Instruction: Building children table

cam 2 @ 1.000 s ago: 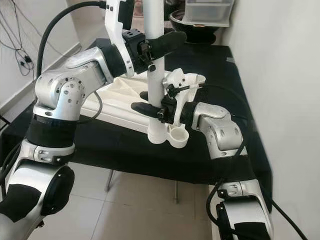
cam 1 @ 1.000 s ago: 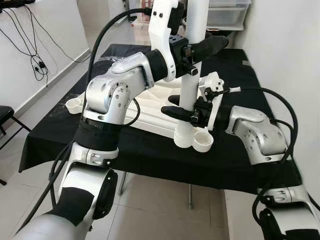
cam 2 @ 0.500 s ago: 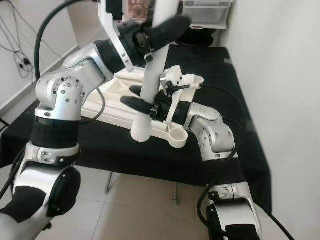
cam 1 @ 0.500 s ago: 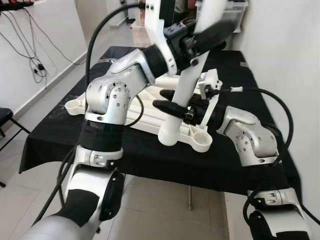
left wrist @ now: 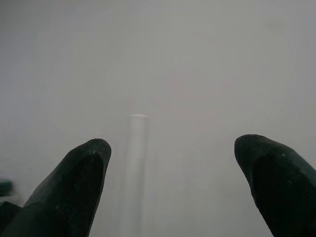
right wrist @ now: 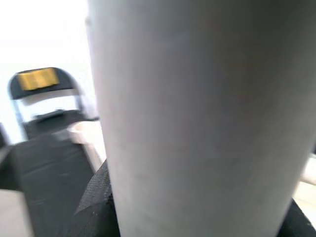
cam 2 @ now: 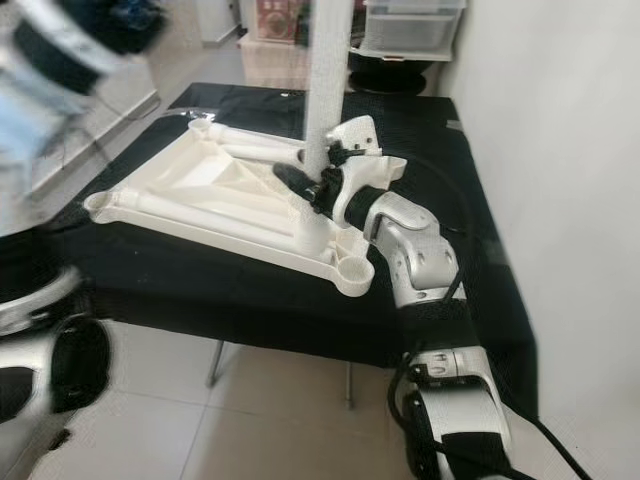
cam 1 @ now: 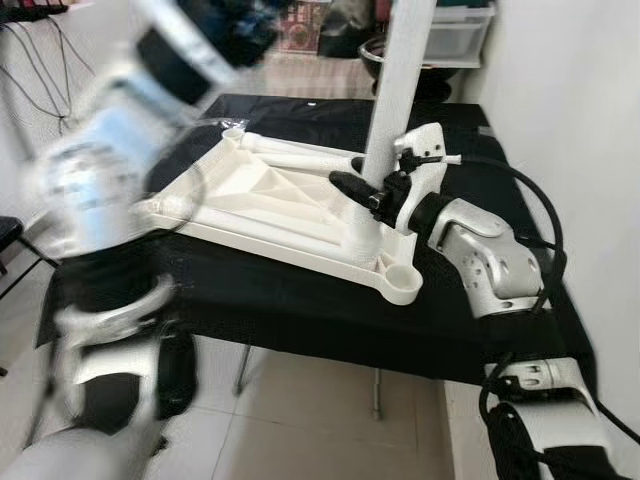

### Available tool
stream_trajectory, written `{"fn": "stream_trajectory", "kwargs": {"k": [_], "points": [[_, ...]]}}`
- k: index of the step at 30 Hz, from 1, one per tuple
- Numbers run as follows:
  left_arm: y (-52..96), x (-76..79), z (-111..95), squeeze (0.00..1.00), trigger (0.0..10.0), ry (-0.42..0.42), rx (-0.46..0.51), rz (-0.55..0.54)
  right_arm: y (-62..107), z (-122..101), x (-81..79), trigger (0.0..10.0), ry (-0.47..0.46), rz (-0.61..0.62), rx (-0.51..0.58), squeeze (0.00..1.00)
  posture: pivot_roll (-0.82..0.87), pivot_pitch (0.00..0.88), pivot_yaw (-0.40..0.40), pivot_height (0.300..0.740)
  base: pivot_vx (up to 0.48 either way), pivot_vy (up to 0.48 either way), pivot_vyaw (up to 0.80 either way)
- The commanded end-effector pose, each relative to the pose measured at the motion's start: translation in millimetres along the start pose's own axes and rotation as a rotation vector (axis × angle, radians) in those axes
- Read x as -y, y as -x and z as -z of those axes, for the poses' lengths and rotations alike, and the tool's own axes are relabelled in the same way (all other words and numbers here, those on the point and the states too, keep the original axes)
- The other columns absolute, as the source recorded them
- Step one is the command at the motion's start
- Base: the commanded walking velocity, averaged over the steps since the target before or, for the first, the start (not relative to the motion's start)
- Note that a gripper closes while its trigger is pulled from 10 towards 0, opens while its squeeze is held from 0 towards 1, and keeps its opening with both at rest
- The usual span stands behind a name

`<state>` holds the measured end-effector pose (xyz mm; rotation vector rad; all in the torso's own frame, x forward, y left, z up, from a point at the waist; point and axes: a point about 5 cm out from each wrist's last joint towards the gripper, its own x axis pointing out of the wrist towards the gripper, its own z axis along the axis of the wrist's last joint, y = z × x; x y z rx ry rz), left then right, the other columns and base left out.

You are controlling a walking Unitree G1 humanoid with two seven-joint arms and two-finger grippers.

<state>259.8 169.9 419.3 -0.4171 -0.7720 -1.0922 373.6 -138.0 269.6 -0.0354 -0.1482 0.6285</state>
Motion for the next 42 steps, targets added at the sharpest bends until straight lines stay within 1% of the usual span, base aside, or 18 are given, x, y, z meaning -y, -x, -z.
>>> {"fn": "stream_trajectory", "kwargs": {"k": [1,2,3,7,8,9,10,11,12,13,14,18,20,24,27,33,36,42], "points": [[23.5,3.9,3,1.0,10.0,0.03,-0.023,-0.033,2.8,-8,9.5,0.0,0.006,0.064,0.036,0.0,0.02,0.166,-0.013,0.74,0.0,0.0,0.0],[34.2,4.5,11,1.0,10.0,0.056,-0.044,-0.067,4.6,-10,13.0,0.0,0.004,0.084,0.046,0.0,0.02,0.166,-0.013,0.74,0.0,0.0,0.0],[51.3,7.5,36,1.0,10.0,0.069,-0.154,-0.117,8.3,-14,16.3,3.3,0.001,0.082,0.073,0.0,0.02,0.19,-0.015,0.74,0.0,0.0,0.0],[69.8,14.3,60,1.0,10.0,0.083,-0.281,-0.159,12.9,-20,19.1,3.3,-0.001,0.074,0.104,0.0,0.02,0.194,-0.015,0.74,0.0,0.0,0.0],[87.1,17.3,80,1.0,10.0,0.103,-0.368,-0.225,16.3,-23,19.2,10.0,-0.008,0.031,0.125,0.0,0.02,0.213,-0.015,0.74,0.0,0.0,0.0],[87.1,17.3,80,1.0,10.0,0.103,-0.368,-0.225,16.3,-23,19.2,10.0,-0.008,0.031,0.125,0.0,0.02,0.213,-0.015,0.74,0.0,0.0,0.0],[106.6,22.0,102,0.0,10.0,0.126,-0.46,-0.31,20.9,-28,17.8,10.0,-0.018,-0.035,0.151,0.0,0.02,0.232,-0.013,0.74,0.0,0.0,0.0],[127.9,32.2,125,0.0,10.0,0.164,-0.564,-0.384,27.0,-30,14.5,10.0,-0.024,-0.128,0.171,0.0,0.02,0.249,-0.01,0.74,0.0,0.0,0.0],[127.9,32.2,125,0.0,10.0,0.164,-0.564,-0.384,27.0,-30,14.5,10.0,-0.024,-0.128,0.171,0.0,0.02,0.249,-0.01,0.74,0.0,0.0,0.0],[141.7,41.1,139,0.0,10.0,0.192,-0.63,-0.426,31.2,-32,12.0,10.0,-0.027,-0.191,0.183,0.0,0.02,0.249,-0.01,0.74,0.0,0.0,0.0],[141.7,41.1,139,0.0,10.0,0.192,-0.63,-0.426,31.2,-32,12.0,10.0,-0.027,-0.191,0.183,0.0,0.02,0.249,-0.01,0.74,0.0,0.0,0.0],[159.9,84.1,180,0.0,10.0,0.211,-0.814,-0.469,39.3,-9,4.8,10.0,-0.01,-0.344,0.116,0.0,0.01,0.282,0.004,0.74,0.0,0.0,0.0],[160.6,90.1,186,0.0,10.0,0.19,-0.842,-0.464,37.7,-6,3.9,10.0,-0.015,-0.355,0.116,0.0,0.01,0.288,0.01,0.74,0.0,0.0,0.0],[160.5,94.1,186,0.0,10.0,0.131,-0.854,-0.473,33.8,-5,3.1,10.0,-0.031,-0.371,0.129,0.0,0.03,0.309,0.018,0.74,0.0,0.0,0.0],[164.5,102.0,176,0.0,10.0,-0.016,-0.837,-0.51,34.6,-7,3.0,10.0,-0.044,-0.432,0.148,0.0,0.04,0.333,0.026,0.74,0.0,0.0,0.0],[167.9,108.4,167,0.0,10.0,-0.15,-0.839,-0.544,39.1,-16,7.2,10.0,-0.032,-0.487,0.171,0.0,0.04,0.359,0.036,0.74,0.0,0.0,0.0],[169.7,108.1,163,0.0,10.0,-0.241,-0.851,-0.54,46.6,-29,18.6,10.0,-0.001,-0.545,0.184,0.0,0.04,0.384,0.042,0.74,0.0,0.0,0.0],[170.9,111.4,161,0.0,10.0,-0.236,-0.847,-0.542,54.9,-37,18.1,10.0,0.087,-0.633,0.145,0.0,0.05,0.418,0.052,0.74,0.0,0.0,0.0]]}}
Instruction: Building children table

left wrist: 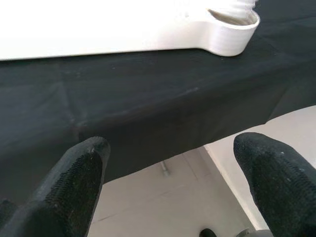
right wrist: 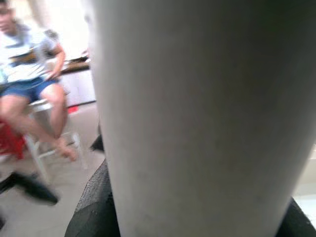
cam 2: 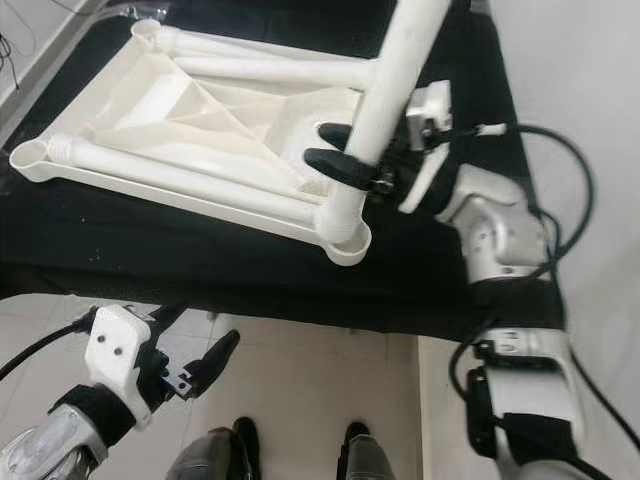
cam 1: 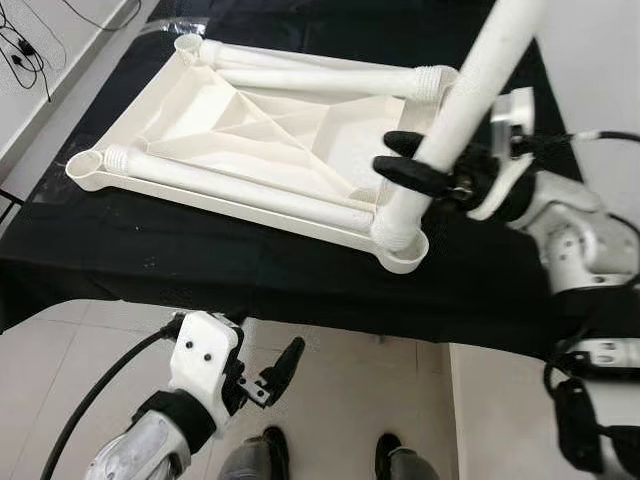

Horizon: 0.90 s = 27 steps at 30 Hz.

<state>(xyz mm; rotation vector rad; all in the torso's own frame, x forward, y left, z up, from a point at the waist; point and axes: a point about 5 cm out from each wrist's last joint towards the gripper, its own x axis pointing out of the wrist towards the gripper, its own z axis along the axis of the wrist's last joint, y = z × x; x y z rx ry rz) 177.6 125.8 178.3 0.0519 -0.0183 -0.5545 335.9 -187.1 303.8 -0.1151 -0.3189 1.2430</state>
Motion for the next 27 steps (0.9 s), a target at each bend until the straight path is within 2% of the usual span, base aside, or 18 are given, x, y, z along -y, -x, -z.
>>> {"fn": "stream_trajectory", "kwargs": {"k": [1,9,13,17,21,27], "points": [[4.7,3.8,0,0.0,10.0,-0.012,-0.003,0.005,0.6,0,-4.1,10.0,0.023,-0.054,-0.036,0.0,0.05,0.424,0.052,0.74,0.0,0.0,0.0],[7.4,10.2,-1,0.0,10.0,-0.02,0.012,0.009,-1.8,-13,-7.4,10.0,0.11,-0.169,-0.119,0.0,0.04,0.454,0.047,0.74,0.0,0.0,0.0],[8.0,11.0,-2,0.0,10.0,-0.021,0.014,0.01,-3.4,-14,-7.8,10.0,0.125,-0.187,-0.132,0.0,0.04,0.459,0.048,0.74,0.0,0.0,0.0],[9.8,12.7,-3,0.0,10.0,-0.018,0.017,0.017,-14.6,-21,-11.2,10.0,0.212,-0.295,-0.196,0.0,0.05,0.467,0.045,0.74,0.0,0.0,0.0],[11.1,13.7,-3,0.0,10.0,-0.014,0.014,0.018,-23.3,-27,-14.1,10.0,0.252,-0.368,-0.21,0.0,0.05,0.473,0.042,0.74,0.0,0.0,0.0],[12.7,15.0,-3,0.0,10.0,-0.011,0.012,0.019,-27.0,-30,-18.4,10.0,0.284,-0.449,-0.248,0.0,0.05,0.48,0.042,0.74,0.0,0.0,0.0]]}}
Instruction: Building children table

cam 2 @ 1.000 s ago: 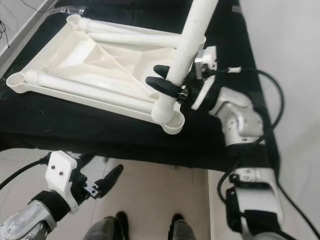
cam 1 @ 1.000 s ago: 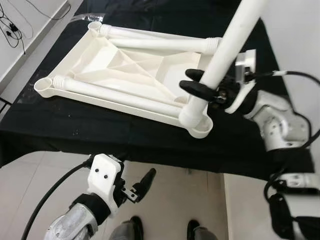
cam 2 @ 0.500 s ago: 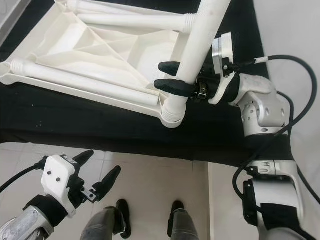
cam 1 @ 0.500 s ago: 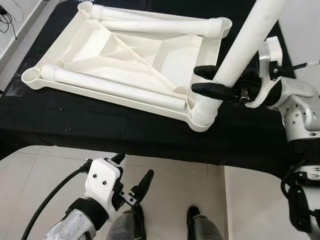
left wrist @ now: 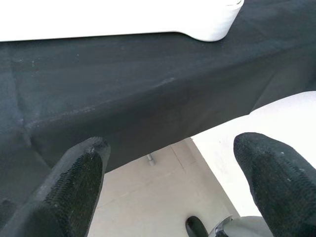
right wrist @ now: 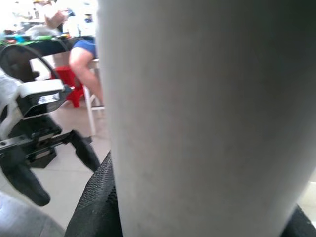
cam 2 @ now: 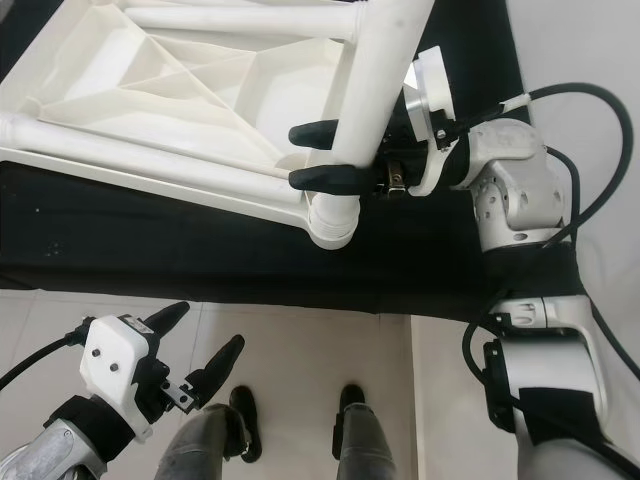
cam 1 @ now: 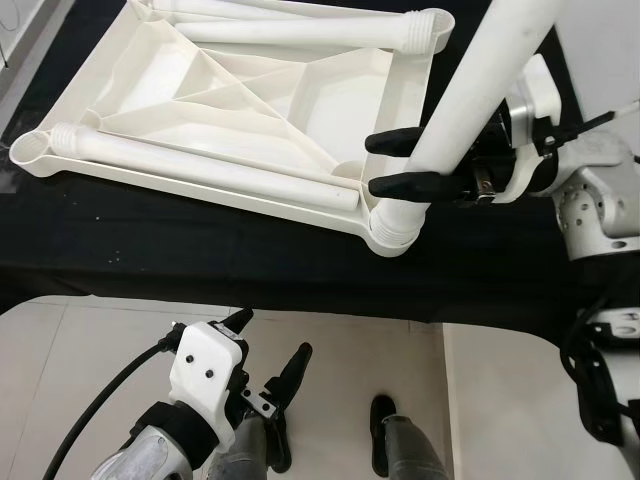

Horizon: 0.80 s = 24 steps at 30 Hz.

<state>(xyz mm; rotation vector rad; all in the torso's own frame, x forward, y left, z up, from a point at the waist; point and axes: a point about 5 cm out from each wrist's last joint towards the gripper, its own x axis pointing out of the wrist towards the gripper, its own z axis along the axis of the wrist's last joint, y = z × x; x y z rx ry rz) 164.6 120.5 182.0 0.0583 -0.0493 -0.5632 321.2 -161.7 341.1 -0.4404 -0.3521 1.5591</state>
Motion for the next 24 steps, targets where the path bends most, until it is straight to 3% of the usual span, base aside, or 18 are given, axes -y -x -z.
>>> {"fn": "stream_trajectory", "kwargs": {"k": [1,13,18,21,24], "points": [[4.8,4.0,1,0.0,10.0,0.003,-0.016,0.011,-5.7,4,-8.0,10.0,0.049,-0.118,-0.155,0.0,0.05,0.482,0.042,0.74,0.0,0.0,0.0],[3.7,5.0,1,0.0,10.0,0.004,-0.015,0.013,-16.7,-4,-6.0,10.0,0.148,-0.212,-0.271,0.0,0.04,0.485,0.037,0.74,0.0,0.0,0.0],[2.0,4.5,1,0.0,10.0,0.004,-0.014,0.01,-18.1,-11,0.6,10.0,0.144,-0.188,-0.22,0.0,0.03,0.481,0.033,0.74,0.0,0.0,0.0],[1.5,4.2,2,0.0,10.0,0.005,-0.013,0.01,-17.2,-16,8.5,10.0,0.103,-0.146,-0.133,0.0,0.03,0.479,0.031,0.74,0.0,0.0,0.0],[-0.6,3.5,2,0.0,10.0,0.005,-0.01,0.009,-11.9,-24,25.2,10.0,0.004,-0.029,0.033,0.0,0.03,0.468,0.024,0.74,0.0,0.0,0.0]]}}
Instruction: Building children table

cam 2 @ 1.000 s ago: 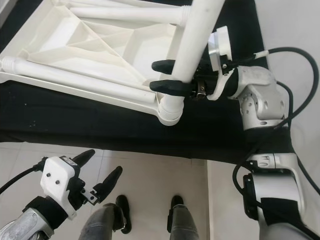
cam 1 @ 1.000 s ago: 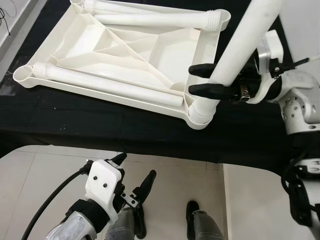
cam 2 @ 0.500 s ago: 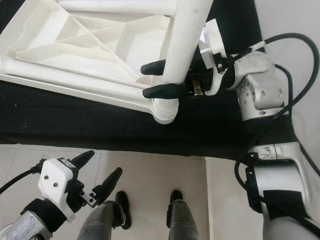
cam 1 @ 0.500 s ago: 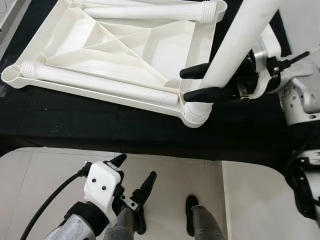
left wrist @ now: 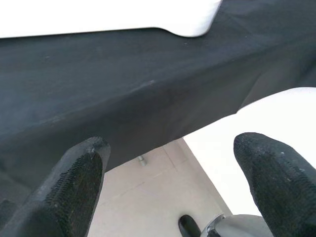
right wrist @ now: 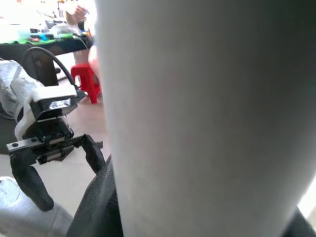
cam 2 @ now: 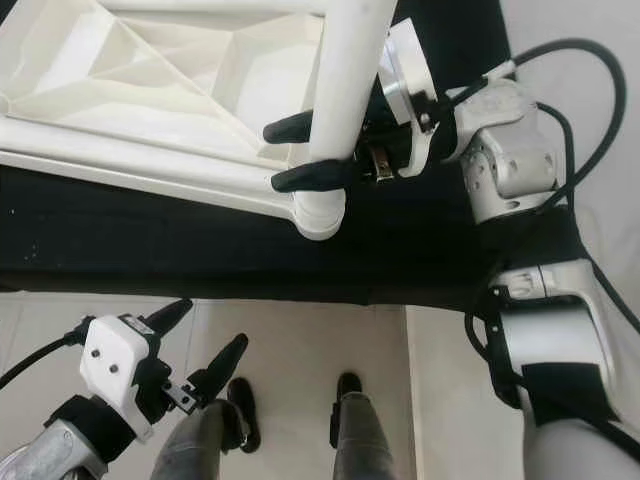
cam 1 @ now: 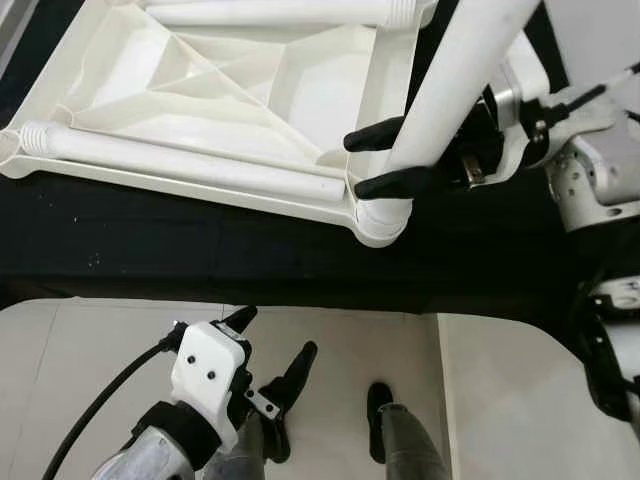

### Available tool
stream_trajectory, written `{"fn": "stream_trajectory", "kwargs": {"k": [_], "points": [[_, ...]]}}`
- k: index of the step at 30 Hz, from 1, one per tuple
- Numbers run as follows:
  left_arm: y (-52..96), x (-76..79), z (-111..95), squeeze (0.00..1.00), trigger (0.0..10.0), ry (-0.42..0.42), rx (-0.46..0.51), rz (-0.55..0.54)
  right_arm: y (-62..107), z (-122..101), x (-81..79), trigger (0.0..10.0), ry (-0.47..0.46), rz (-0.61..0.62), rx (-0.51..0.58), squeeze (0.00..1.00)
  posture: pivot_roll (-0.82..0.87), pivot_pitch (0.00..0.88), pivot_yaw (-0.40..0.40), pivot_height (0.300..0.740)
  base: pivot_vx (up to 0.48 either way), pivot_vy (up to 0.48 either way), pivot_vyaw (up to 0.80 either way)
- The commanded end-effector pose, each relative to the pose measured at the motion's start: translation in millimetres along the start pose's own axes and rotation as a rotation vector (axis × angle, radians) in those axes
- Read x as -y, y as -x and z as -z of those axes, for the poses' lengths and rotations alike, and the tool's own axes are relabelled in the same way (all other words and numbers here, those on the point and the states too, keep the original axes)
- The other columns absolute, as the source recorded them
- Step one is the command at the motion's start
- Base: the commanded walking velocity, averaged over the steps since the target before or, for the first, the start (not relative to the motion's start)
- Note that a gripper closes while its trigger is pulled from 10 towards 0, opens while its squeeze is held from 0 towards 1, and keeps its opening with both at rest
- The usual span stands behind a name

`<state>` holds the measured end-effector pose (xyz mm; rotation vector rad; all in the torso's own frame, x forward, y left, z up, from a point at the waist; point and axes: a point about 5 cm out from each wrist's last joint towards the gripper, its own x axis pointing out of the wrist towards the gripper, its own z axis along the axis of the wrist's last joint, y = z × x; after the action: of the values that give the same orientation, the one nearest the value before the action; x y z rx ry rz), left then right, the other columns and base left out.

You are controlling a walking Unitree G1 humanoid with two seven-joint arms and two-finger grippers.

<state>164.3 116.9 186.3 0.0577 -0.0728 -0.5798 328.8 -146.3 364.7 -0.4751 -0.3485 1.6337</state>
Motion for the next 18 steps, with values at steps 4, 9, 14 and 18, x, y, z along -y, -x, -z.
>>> {"fn": "stream_trajectory", "kwargs": {"k": [4,9,14,18], "points": [[0.2,0.2,8,0.0,10.0,0.009,-0.032,-0.01,5.7,-10,12.2,10.0,-0.067,0.088,0.117,0.0,0.02,0.464,0.022,0.74,0.0,0.0,0.0],[-1.7,-0.1,9,0.0,10.0,0.009,-0.029,-0.012,11.9,-22,15.1,10.0,-0.17,0.08,0.279,0.0,0.01,0.451,0.015,0.74,0.0,0.0,0.0],[-3.3,-0.1,10,0.0,10.0,0.01,-0.028,-0.013,13.4,-22,15.3,10.0,-0.165,0.082,0.294,0.0,0.01,0.441,0.012,0.74,0.0,0.0,0.0],[-3.6,-0.2,11,0.0,10.0,0.01,-0.027,-0.014,8.4,-9,4.4,10.0,-0.082,0.019,0.124,0.0,0.01,0.435,0.013,0.74,0.0,0.0,0.0]]}}
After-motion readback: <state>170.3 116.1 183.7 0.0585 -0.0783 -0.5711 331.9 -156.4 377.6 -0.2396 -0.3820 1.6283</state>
